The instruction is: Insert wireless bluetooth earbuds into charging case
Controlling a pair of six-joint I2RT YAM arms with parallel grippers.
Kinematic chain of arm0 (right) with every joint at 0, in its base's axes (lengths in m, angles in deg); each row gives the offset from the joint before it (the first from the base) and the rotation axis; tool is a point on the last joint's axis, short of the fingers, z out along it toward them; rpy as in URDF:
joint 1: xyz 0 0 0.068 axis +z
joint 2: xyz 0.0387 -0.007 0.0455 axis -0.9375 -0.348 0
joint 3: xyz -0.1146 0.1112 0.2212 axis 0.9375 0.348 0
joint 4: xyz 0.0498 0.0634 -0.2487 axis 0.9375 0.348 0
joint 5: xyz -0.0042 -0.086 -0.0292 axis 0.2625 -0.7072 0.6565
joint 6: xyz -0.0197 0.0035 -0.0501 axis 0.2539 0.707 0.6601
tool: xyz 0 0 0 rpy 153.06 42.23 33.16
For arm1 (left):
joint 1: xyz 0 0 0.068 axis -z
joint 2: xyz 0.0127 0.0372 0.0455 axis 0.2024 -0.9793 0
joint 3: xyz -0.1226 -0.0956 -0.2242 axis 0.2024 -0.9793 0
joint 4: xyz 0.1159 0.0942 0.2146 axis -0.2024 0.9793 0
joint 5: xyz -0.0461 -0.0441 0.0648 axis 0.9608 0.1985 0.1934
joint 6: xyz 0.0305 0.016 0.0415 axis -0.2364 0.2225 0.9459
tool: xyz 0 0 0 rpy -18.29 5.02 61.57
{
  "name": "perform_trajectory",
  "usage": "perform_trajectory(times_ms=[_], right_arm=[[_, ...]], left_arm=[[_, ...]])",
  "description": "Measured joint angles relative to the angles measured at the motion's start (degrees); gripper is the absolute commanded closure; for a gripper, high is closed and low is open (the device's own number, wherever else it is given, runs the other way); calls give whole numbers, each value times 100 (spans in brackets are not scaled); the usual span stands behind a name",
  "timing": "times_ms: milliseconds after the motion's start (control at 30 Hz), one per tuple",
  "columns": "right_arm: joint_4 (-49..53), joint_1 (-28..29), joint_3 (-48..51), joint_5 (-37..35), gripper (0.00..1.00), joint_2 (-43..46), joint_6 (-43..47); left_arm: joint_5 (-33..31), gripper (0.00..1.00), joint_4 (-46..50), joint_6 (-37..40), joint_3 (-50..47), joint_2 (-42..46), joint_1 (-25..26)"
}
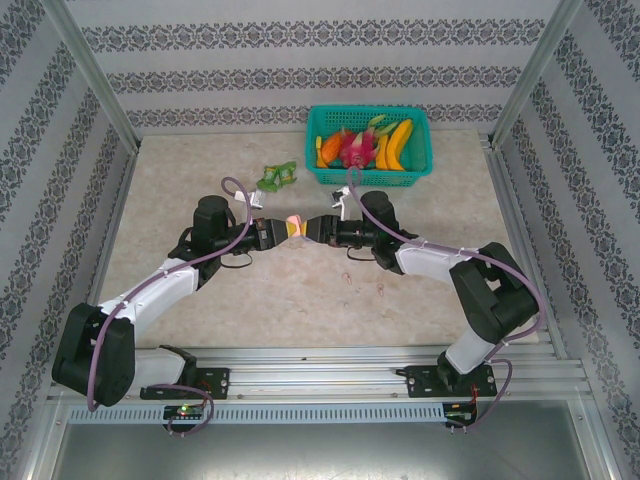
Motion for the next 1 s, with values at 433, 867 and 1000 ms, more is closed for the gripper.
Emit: perform_trajectory(times_ms=[433,867,1000], right_arm=[[-46,33,-173,9,77,-120,-68],[-48,68,-208,22,78,-173,-66],[-35,96,-208,20,80,-173,-63]], left_arm=[[-26,100,-85,-105,0,-83,0],[-85,100,-90,-127,0,-155,0],[-83,100,-90,-127,0,-157,0]])
